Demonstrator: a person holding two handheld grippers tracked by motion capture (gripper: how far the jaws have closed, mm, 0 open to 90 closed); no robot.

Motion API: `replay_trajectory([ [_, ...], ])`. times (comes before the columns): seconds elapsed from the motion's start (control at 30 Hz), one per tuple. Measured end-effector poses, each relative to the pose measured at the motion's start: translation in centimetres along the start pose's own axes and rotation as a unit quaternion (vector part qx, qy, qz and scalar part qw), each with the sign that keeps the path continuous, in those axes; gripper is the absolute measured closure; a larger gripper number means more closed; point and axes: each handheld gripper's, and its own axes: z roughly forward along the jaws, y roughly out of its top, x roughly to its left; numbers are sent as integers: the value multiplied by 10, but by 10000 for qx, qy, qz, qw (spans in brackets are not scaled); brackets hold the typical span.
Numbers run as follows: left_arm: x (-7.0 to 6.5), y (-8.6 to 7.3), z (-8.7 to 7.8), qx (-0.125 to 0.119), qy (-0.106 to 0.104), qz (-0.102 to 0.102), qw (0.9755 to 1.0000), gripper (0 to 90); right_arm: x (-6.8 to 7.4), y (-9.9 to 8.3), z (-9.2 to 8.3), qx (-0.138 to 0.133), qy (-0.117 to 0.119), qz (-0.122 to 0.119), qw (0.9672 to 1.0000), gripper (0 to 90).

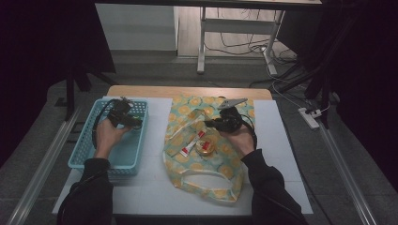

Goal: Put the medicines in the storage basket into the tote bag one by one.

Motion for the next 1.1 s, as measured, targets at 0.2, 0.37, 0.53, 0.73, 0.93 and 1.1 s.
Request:
replay_trajectory([
  [0.2,0,-1,-3,-10,74,-100,9999,521,0,0,0,-11,-1,-13,10000,900],
  [0.37,3,-1,-14,-151,16,-211,9997,521,0,0,0,-19,-5,-1,10000,900],
  [0.53,2,-1,-26,-250,1,-169,9995,522,0,0,-1,-26,-3,-2,10000,900],
  [0.73,-1,1,-42,-358,24,-108,9993,522,0,0,-1,-35,-12,3,10000,900],
  [0.93,-6,2,-58,-497,-20,-46,9988,522,0,0,-1,-44,-17,-2,10000,900],
  [1.1,-12,3,-68,-544,-111,-31,9985,522,0,1,-2,-51,-23,1,10000,900],
])
